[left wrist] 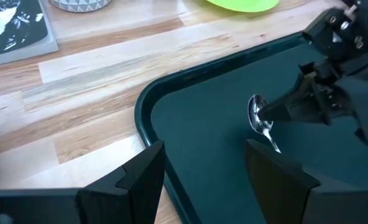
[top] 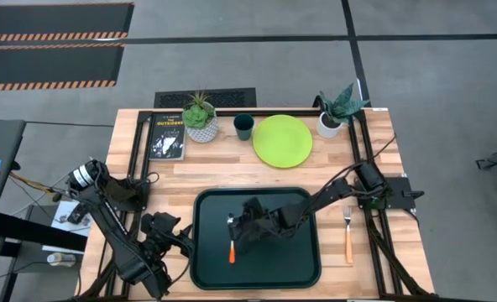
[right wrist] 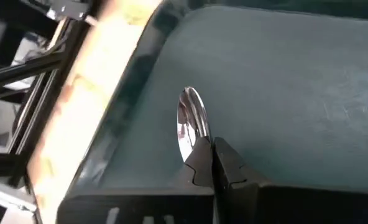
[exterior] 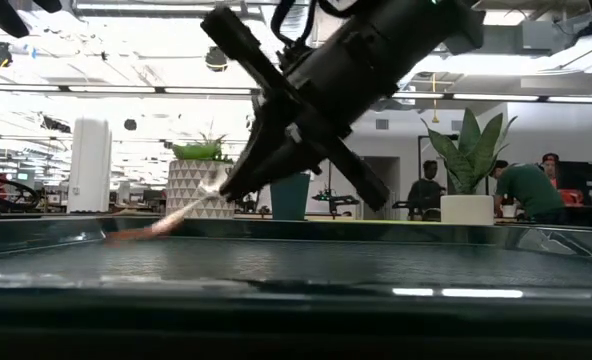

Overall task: Pick and place plate/cup/fork/spoon on tray
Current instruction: Put the orange spoon on the left side of the black serving tray

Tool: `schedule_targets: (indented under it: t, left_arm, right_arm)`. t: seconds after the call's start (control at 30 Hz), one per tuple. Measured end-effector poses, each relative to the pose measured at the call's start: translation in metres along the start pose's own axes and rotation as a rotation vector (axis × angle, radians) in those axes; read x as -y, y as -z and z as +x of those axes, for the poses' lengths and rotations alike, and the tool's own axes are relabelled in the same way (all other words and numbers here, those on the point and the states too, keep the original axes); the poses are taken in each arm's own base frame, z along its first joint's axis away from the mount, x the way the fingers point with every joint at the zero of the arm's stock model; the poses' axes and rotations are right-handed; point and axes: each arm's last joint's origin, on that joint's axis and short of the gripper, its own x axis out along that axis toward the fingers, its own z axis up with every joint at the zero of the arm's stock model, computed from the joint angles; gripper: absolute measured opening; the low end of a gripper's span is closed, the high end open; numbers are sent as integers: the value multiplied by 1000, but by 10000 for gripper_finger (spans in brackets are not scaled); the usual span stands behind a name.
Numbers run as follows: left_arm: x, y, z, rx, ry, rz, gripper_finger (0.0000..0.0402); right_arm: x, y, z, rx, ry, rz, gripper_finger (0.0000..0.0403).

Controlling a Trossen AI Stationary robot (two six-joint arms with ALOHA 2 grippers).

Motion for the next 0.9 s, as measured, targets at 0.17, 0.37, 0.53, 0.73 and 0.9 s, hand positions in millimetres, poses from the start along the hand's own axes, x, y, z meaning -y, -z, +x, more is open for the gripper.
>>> schedule_targets:
  t: [0.17,0.37,0.53,0.73,0.9]
  left_arm:
    - [0,0,0,2,2,-1,206]
    - [0,0,0,12,10,-1,206]
    - [0,-1,0,14,11,-2,206]
    - [1,-1,1,20,13,-6,206]
    - [1,-1,1,19,13,-8,206]
  right_arm:
    - [2,-1,1,-8,12,-26,1]
    - [-3,-7,3,7,-35,-8,1]
    - [-5,-9,4,34,-52,1,1]
    - [-6,3,19,5,-74,-8,1]
    - [-10,4,25,-11,-73,-36,2]
